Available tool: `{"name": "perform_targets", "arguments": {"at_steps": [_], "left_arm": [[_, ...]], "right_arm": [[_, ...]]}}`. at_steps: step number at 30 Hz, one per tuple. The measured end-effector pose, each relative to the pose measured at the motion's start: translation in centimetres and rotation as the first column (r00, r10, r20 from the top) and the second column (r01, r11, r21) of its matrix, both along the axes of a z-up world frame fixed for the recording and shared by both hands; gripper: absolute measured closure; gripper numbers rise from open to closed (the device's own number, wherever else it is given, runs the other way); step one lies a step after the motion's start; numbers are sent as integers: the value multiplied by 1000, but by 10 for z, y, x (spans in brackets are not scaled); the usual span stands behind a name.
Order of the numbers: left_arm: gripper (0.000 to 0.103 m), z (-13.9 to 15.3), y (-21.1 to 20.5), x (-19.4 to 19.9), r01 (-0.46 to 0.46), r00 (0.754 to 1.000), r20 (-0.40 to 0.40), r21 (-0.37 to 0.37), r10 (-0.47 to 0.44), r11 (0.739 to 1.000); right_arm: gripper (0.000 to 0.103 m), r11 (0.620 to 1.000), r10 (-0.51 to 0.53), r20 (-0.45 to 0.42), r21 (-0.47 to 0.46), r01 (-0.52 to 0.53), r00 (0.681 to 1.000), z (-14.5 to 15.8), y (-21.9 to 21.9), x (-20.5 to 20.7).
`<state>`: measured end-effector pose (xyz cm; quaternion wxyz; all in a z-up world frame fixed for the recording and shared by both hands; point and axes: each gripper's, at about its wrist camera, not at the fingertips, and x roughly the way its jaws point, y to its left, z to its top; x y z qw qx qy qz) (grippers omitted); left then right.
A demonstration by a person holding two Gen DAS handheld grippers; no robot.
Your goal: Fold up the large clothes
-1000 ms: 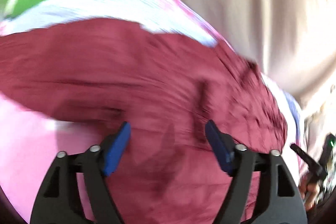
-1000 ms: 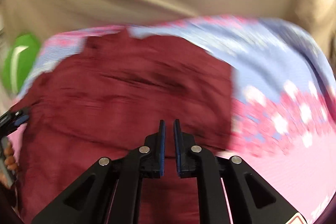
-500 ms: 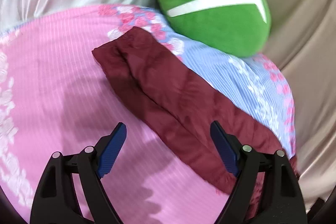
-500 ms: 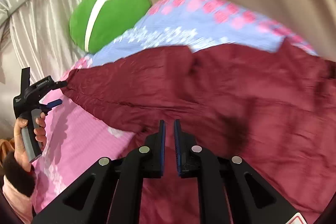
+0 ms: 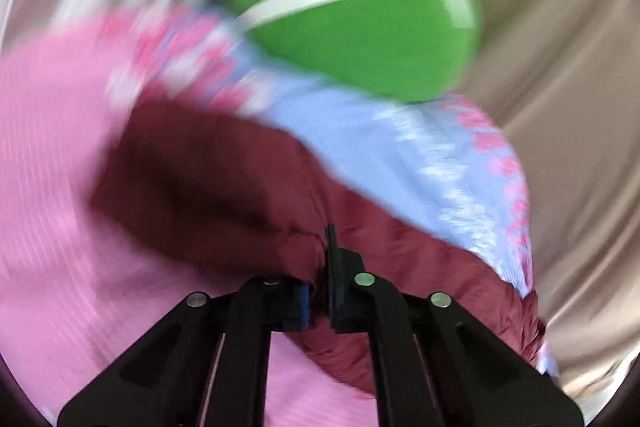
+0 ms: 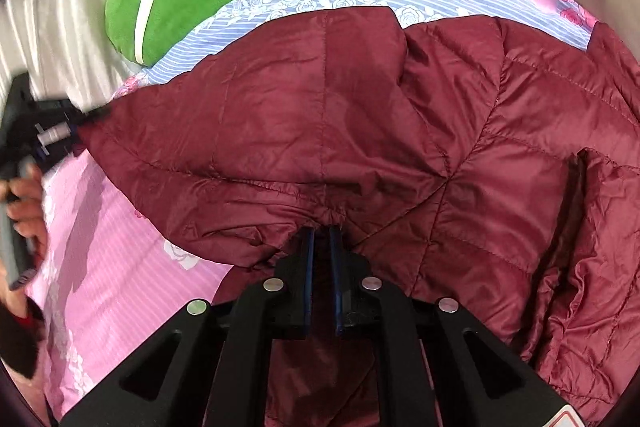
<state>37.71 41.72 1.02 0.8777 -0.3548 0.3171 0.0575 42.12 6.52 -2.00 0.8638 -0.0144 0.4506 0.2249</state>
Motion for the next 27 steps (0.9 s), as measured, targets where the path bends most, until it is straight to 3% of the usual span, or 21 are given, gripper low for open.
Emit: {"name": "perform_targets", "arguments": {"at_steps": [3,5,9,13,18,20,23,27], "left_arm": [[100,62,-49,-4,81,988,122,102,-94,991],[100,104,-91,-8,152,963,198,170,-185,974],[100,169,-181,-19,291,884,287,281,-369,915],[100,195,-265,-12,403,813,293,340,-503,850],[100,186,-349,1,506,761,235,369,-605,779],[100,172,-375,4,547,743,210,357,-636,757],[100,141,-420,8,620,709,160,323,-687,715],[99,78,-486,7,701,668,53,288,-742,652]], "right_arm": [[96,1000,-2,10,8,2,1000,-2,-1,-1],[96,1000,-5,11,17,5,1000,-3,-2,-3],[96,1000,-9,21,27,8,1000,-6,-5,-6],[96,998,-17,11,65,16,1000,-8,-14,-8],[94,988,-49,-11,149,50,999,7,-72,-54],[80,987,-61,13,149,59,998,16,-110,-85],[75,975,-157,21,165,152,987,24,-188,-132],[73,935,-336,56,139,326,940,29,-277,-187]]}}
